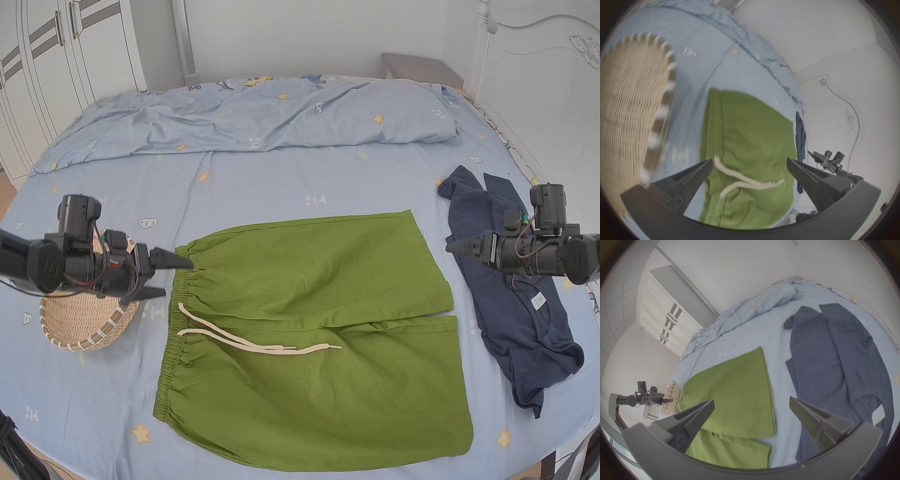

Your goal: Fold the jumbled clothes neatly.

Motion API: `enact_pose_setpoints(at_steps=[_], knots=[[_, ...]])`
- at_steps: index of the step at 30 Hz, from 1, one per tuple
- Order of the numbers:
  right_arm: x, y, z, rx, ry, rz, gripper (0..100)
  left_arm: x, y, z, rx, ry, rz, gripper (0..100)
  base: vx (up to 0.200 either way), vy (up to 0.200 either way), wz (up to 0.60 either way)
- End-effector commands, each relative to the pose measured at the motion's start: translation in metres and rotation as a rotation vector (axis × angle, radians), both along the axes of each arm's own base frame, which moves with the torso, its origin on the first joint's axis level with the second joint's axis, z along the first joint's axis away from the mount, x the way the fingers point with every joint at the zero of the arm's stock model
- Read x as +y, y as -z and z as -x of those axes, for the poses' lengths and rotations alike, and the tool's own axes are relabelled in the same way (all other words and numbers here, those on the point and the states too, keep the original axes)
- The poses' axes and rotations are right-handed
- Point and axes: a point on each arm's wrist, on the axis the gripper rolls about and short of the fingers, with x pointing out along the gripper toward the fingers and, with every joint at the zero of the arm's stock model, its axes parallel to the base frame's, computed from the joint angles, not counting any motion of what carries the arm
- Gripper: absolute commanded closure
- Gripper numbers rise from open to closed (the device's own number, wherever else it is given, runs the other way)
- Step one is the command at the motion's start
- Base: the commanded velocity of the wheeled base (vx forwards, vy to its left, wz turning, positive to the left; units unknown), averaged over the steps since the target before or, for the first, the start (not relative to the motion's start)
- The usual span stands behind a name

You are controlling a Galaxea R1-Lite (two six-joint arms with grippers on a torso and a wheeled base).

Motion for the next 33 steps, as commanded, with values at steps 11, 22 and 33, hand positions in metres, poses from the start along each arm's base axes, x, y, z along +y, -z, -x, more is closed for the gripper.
enact_pose_setpoints(at_steps=[11,22,33], knots=[[0.01,0.037,0.127,0.078,-0.093,-0.045,0,0.001,0.088,0.181,0.226,0.129,0.079,0,0.0,0.0,0.0],[0.013,0.039,0.128,0.088,-0.107,-0.047,0,0.014,0.116,0.179,0.216,0.14,0.012,0,0.0,0.0,0.0],[0.014,0.041,0.128,0.096,-0.108,-0.046,0,0.013,0.127,0.162,0.242,0.163,0.001,0,0.0,0.0,0.0]])
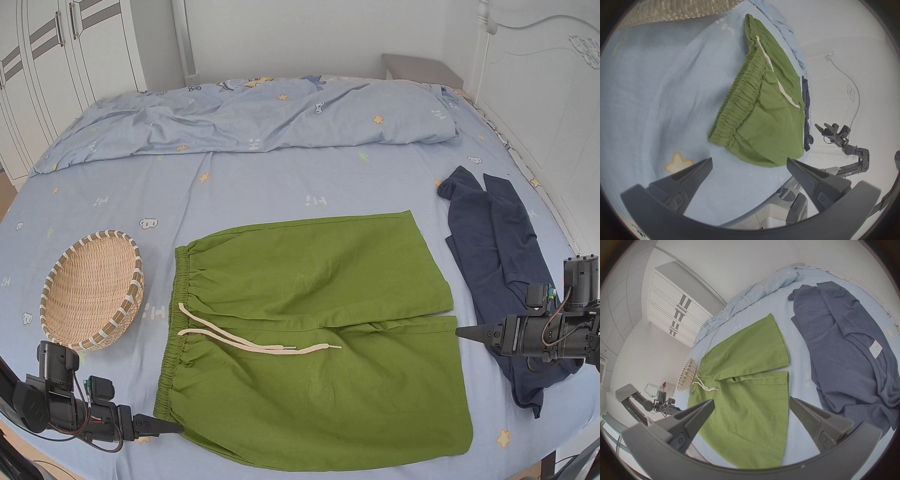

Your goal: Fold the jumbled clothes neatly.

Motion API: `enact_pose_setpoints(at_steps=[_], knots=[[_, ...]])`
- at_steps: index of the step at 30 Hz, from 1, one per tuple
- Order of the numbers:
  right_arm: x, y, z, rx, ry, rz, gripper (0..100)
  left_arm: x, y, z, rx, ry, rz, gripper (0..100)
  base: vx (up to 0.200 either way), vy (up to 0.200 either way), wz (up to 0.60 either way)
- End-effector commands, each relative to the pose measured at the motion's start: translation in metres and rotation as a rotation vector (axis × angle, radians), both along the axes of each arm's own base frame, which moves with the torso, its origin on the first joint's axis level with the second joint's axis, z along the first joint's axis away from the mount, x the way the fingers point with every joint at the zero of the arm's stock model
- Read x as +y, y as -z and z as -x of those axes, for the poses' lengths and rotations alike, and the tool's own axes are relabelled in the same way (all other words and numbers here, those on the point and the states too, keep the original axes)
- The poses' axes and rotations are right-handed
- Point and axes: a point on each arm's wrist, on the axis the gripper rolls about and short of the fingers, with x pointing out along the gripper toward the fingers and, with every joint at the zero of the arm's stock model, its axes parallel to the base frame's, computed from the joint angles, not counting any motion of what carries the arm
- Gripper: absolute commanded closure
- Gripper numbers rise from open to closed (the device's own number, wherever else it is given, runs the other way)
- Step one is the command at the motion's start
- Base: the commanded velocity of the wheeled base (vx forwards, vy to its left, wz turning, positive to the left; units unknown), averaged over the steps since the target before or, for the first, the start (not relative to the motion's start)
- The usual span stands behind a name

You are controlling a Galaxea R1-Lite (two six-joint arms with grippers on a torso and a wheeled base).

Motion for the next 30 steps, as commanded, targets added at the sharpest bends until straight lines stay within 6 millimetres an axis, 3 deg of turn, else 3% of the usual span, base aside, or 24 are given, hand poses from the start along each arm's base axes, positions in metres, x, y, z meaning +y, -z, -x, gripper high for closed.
enact_pose_setpoints(at_steps=[1,11,21,22,30], knots=[[0.0,0.001,0.0,0.006,-0.002,0.0,0,0.001,0.011,-0.018,0.026,0.006,-0.001,0,0.0,0.0,0.0],[0.001,0.003,0.0,0.014,-0.004,0.001,0,0.004,0.021,-0.038,-0.001,-0.002,0.001,0,0.0,0.0,0.0],[0.0,0.004,0.0,0.006,-0.002,0.0,0,0.004,0.023,-0.042,-0.053,-0.001,-0.004,0,0.0,0.0,0.0],[0.0,0.005,-0.001,0.004,-0.002,0.0,0,0.005,0.023,-0.042,-0.054,-0.004,-0.004,100,0.0,0.0,0.0],[0.0,0.008,-0.002,0.009,-0.001,0.002,0,0.007,0.023,-0.037,-0.046,-0.015,-0.006,100,0.0,0.0,0.0]])
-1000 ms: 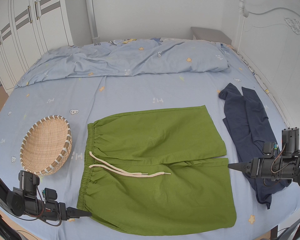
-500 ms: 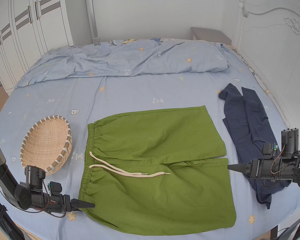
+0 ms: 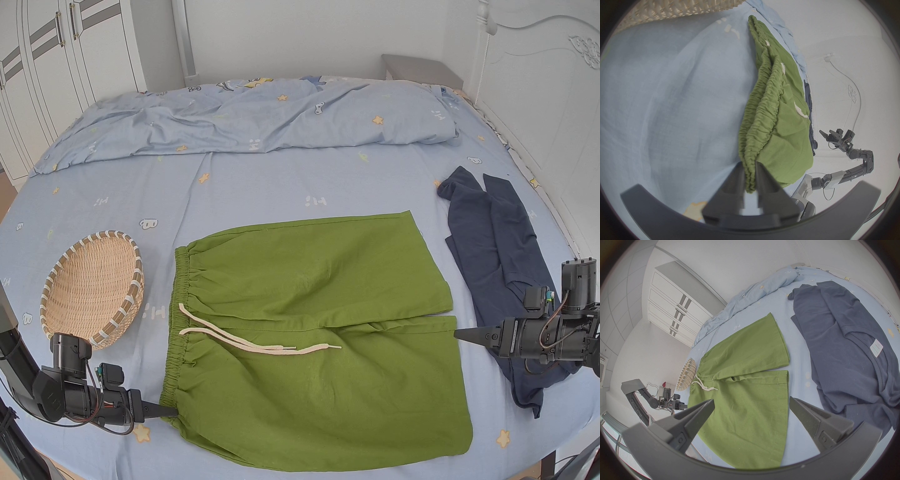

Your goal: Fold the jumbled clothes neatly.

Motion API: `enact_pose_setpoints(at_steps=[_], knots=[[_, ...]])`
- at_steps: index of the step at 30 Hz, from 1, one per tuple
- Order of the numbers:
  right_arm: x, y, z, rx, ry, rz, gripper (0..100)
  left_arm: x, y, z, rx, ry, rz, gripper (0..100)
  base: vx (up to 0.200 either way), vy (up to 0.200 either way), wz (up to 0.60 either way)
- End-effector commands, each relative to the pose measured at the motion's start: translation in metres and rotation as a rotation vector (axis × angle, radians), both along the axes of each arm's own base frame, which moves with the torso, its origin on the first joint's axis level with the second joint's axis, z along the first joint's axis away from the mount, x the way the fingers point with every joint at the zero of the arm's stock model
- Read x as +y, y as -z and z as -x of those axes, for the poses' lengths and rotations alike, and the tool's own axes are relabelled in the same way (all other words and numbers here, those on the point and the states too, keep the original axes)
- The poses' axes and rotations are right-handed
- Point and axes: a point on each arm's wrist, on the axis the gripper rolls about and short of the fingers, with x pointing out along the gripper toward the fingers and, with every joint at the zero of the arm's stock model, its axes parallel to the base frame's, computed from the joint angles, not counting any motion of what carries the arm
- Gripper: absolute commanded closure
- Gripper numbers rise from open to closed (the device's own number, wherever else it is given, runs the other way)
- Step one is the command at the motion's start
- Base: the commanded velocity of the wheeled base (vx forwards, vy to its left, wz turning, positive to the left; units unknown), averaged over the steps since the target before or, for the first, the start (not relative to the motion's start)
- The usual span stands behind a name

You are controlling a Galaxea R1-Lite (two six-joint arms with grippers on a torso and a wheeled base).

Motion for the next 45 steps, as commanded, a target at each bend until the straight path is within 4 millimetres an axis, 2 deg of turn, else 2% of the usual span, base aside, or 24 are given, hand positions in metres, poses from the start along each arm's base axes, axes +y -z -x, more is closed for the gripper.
enact_pose_setpoints(at_steps=[1,5,8,10,11,13,14,16,28,34,40,45], knots=[[0.0,0.003,0.0,0.012,0.0,0.002,0,0.001,0.001,0.005,0.016,-0.007,0.005,100,0.0,0.0,0.0],[-0.001,0.01,0.006,0.042,0.0,0.008,0,0.001,0.003,0.016,0.038,-0.009,0.005,100,0.0,0.0,0.0],[-0.002,0.021,0.018,0.085,-0.007,0.016,0,0.001,0.005,0.025,0.051,-0.016,0.004,100,0.0,0.0,0.0],[-0.005,0.037,0.035,0.126,-0.019,0.032,0,0.004,0.005,0.027,0.035,-0.027,-0.001,100,0.0,0.0,0.0],[-0.005,0.038,0.036,0.126,-0.021,0.034,0,0.004,0.005,0.027,0.034,-0.027,-0.001,100,0.0,0.0,0.0],[-0.008,0.054,0.055,0.12,-0.053,0.066,0,0.011,0.004,0.028,0.02,-0.063,-0.008,100,0.0,0.0,0.0],[-0.008,0.054,0.055,0.12,-0.053,0.066,0,0.011,0.004,0.028,0.02,-0.063,-0.008,100,0.0,0.0,0.0],[-0.011,0.066,0.074,0.129,-0.062,0.078,0,0.017,0.005,0.032,0.01,-0.084,-0.019,100,0.0,0.0,0.0],[-0.01,0.082,0.088,0.375,-0.176,-0.015,0,0.017,0.006,0.033,-0.009,-0.061,-0.039,100,0.0,0.0,0.0],[-0.009,0.097,0.083,0.469,-0.211,-0.026,0,0.016,0.006,0.032,-0.007,-0.054,-0.038,100,0.0,0.0,0.0],[-0.008,0.097,0.084,0.467,-0.278,-0.087,0,0.016,0.007,0.032,-0.005,-0.053,-0.038,100,0.0,0.0,0.0],[-0.006,0.106,0.076,0.507,-0.307,-0.116,0,0.016,0.006,0.033,-0.01,-0.05,-0.039,100,0.0,0.0,0.0]])
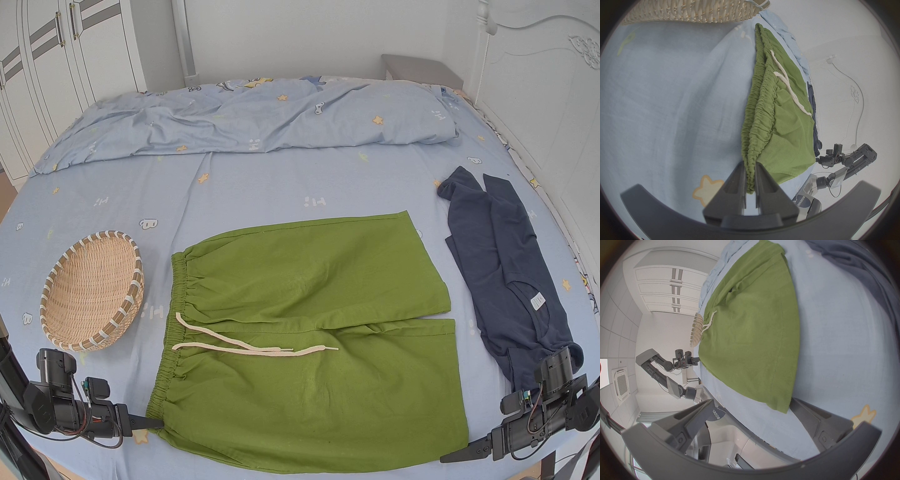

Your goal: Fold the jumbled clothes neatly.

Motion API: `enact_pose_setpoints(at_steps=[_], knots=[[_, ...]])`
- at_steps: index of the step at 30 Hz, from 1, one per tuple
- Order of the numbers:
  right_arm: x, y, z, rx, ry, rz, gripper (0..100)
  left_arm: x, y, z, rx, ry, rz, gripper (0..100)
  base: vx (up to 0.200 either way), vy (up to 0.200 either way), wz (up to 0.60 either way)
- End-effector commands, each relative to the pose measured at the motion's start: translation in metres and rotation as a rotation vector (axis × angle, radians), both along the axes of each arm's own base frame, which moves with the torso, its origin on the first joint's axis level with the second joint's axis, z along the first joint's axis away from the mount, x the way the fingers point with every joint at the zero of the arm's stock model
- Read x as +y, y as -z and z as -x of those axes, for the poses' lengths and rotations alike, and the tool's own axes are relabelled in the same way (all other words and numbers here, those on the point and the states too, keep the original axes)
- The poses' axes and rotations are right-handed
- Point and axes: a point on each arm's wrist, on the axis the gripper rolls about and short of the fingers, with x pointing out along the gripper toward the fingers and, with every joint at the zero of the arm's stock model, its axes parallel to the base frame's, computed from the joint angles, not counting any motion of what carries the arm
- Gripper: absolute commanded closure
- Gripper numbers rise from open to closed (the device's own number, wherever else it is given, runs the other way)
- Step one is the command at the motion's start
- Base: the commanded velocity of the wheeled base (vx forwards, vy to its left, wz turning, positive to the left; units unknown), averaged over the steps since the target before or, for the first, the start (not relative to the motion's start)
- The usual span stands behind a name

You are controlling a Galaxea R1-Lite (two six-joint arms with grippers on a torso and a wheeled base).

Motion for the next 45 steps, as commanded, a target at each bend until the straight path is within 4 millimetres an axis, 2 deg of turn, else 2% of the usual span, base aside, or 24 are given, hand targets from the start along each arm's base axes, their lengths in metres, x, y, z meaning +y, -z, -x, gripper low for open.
enact_pose_setpoints(at_steps=[1,9,16,30,31,45], knots=[[0.001,0.012,-0.004,0.069,-0.018,0.005,0,0.0,-0.001,0.001,0.0,0.001,0.0,100,0.0,0.0,0.0],[0.001,0.013,-0.001,0.076,-0.007,0.038,0,0.0,0.001,0.0,0.002,0.004,0.0,100,0.0,0.0,0.0],[0.005,0.014,-0.014,0.05,-0.02,0.038,0,-0.001,0.0,0.002,0.003,0.007,-0.001,100,0.0,0.0,0.0],[0.007,0.014,-0.018,0.046,-0.029,0.035,0,-0.001,0.0,0.003,0.003,0.007,-0.001,100,0.0,0.0,0.0],[0.007,0.014,-0.018,0.047,-0.028,0.035,100,-0.001,0.0,0.003,0.001,0.005,-0.001,100,0.0,0.0,0.0],[-0.001,0.016,-0.008,0.076,0.014,0.053,100,0.0,0.001,0.002,0.004,-0.002,0.0,100,0.0,0.0,0.0]])
